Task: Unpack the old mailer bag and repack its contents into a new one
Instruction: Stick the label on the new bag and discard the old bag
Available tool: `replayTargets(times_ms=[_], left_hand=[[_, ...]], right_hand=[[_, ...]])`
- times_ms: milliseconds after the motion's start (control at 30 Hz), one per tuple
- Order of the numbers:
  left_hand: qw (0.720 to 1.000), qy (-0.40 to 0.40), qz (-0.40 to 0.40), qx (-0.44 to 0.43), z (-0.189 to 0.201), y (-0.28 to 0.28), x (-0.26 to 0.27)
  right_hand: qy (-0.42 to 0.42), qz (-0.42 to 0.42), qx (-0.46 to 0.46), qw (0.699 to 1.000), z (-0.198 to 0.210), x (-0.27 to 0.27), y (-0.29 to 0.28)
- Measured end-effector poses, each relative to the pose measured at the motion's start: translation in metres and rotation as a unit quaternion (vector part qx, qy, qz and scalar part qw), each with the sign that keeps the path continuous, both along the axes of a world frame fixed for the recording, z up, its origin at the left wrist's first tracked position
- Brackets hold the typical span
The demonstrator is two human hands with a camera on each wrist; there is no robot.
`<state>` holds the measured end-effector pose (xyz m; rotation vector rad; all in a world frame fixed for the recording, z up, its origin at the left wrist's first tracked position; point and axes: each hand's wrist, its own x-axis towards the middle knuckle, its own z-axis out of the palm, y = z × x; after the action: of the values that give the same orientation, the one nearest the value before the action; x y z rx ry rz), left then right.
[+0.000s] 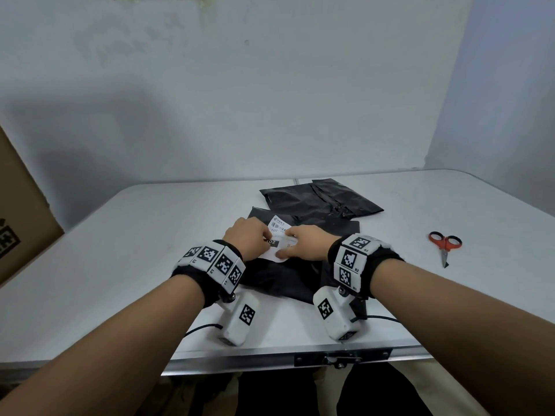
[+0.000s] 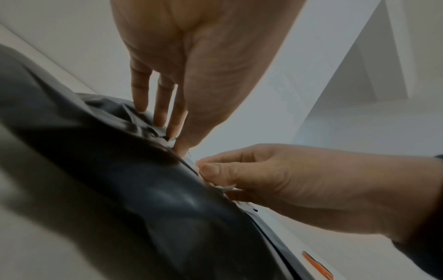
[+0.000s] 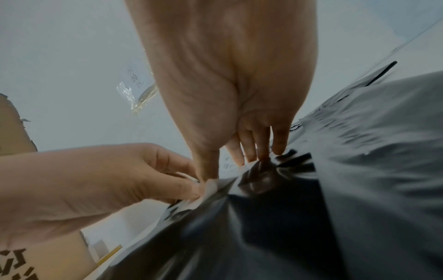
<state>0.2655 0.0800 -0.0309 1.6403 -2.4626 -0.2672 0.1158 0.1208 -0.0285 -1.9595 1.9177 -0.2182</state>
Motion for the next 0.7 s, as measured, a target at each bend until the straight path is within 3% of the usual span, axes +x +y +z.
replayTargets(times_ms=[300,700], left_hand=[[1.0,0.002,-0.015,0.01,0.0,0.002,0.004],[0.999,-0.033,-0.038,0.019,-0.003,0.007,0.01]], right_hand=[[0.04,0.006,0.052,0.998,0.002,0.006,0.004],[0.017,0.002,0.067,0.998,0.006,-0.002,0.009]])
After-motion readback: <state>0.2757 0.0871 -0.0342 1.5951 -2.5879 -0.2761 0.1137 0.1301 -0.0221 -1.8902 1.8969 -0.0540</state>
